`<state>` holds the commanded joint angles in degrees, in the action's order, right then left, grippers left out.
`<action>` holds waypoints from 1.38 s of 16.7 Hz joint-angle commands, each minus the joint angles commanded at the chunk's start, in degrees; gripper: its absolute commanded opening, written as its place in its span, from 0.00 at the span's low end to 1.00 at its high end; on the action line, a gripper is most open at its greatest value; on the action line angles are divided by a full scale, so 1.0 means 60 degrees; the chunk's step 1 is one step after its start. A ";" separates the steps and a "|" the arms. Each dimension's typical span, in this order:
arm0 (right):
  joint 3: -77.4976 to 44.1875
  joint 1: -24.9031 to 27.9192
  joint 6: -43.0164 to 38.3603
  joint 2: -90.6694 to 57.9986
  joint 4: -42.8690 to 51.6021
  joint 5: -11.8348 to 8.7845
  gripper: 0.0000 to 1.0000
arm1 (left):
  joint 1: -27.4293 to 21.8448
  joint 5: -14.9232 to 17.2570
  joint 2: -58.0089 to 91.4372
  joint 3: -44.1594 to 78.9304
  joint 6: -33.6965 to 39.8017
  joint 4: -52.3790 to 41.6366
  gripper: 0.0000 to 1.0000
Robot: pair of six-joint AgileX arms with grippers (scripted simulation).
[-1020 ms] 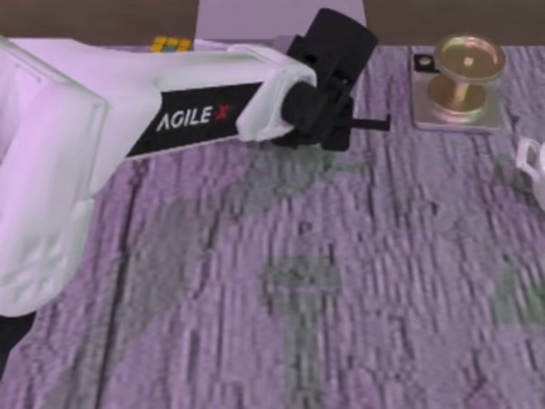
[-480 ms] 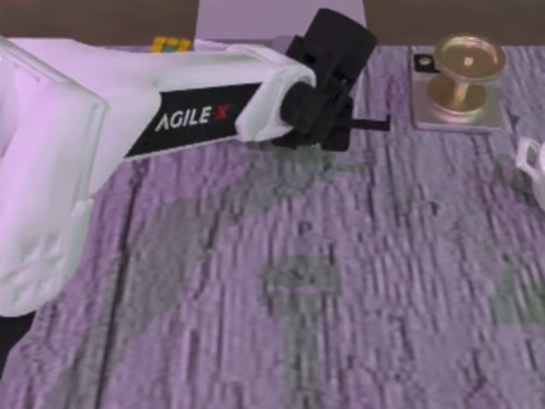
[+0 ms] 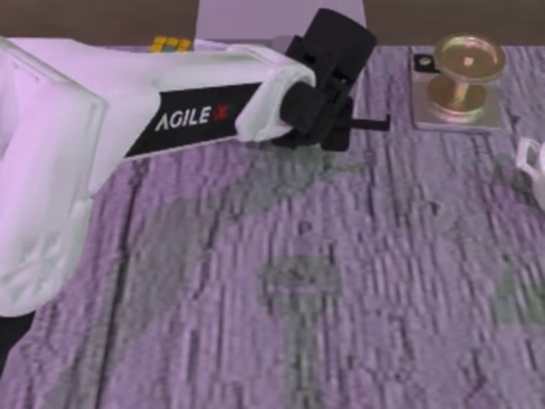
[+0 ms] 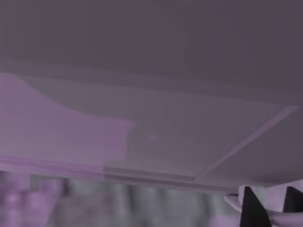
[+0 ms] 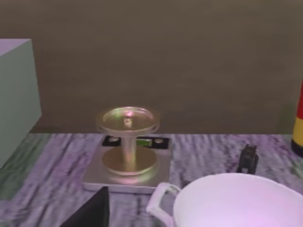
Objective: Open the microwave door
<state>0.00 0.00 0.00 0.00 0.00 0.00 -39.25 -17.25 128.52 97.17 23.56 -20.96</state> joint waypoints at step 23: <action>0.0000 0.0000 0.0000 0.0000 0.0000 0.0000 1.00 | 0.0098 0.0456 -0.0498 -0.0857 -0.0614 0.0527 0.00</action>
<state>0.00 0.00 0.00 0.00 0.00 0.00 -38.66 -14.51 125.53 92.03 19.88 -17.80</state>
